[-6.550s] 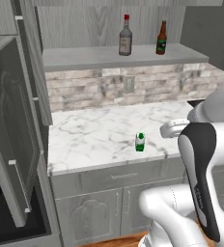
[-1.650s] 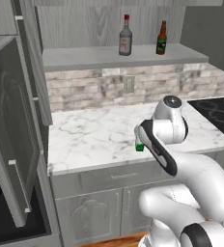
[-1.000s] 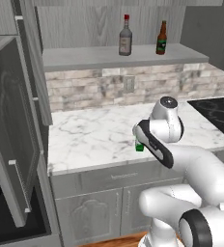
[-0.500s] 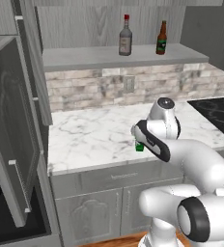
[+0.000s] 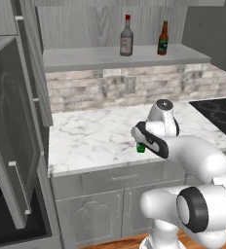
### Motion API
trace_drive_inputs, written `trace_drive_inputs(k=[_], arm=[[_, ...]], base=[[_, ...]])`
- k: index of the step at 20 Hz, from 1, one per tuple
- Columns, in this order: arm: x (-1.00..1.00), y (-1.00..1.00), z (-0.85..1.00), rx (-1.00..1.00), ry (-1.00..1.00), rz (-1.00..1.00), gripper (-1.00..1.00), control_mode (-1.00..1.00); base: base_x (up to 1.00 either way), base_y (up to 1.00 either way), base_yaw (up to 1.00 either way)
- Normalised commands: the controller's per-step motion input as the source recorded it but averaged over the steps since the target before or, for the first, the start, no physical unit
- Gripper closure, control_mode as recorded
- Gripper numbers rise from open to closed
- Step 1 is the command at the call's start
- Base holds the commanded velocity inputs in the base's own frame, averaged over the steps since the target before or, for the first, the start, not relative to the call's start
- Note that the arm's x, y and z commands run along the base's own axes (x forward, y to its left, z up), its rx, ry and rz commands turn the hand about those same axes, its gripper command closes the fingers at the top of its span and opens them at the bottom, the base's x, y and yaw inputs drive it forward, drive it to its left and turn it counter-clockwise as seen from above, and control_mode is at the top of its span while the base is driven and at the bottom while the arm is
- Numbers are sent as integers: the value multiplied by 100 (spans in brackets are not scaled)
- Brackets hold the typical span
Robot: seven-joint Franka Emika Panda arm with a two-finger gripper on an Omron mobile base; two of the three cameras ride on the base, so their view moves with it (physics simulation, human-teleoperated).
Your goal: Sort all alcoholic drinks to one cabinet, and non-alcoholic drinks to the other.
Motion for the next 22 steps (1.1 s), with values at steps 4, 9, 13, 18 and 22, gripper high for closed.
trace_drive_inputs(k=[4, 9, 13, 18, 22], arm=[[10, 0, -14, 0, 1, -2, -100, -100], [10, 0, -11, 0, 1, -2, -100, -100], [13, 0, -6, 0, 1, -1, -100, -100], [14, 0, -3, 0, 0, -1, -100, -100], [16, 0, -2, 0, 1, 0, -100, -100]], base=[[0, 0, 0], [0, 0, 0], [0, 0, 0], [0, 0, 0], [0, 0, 0]])
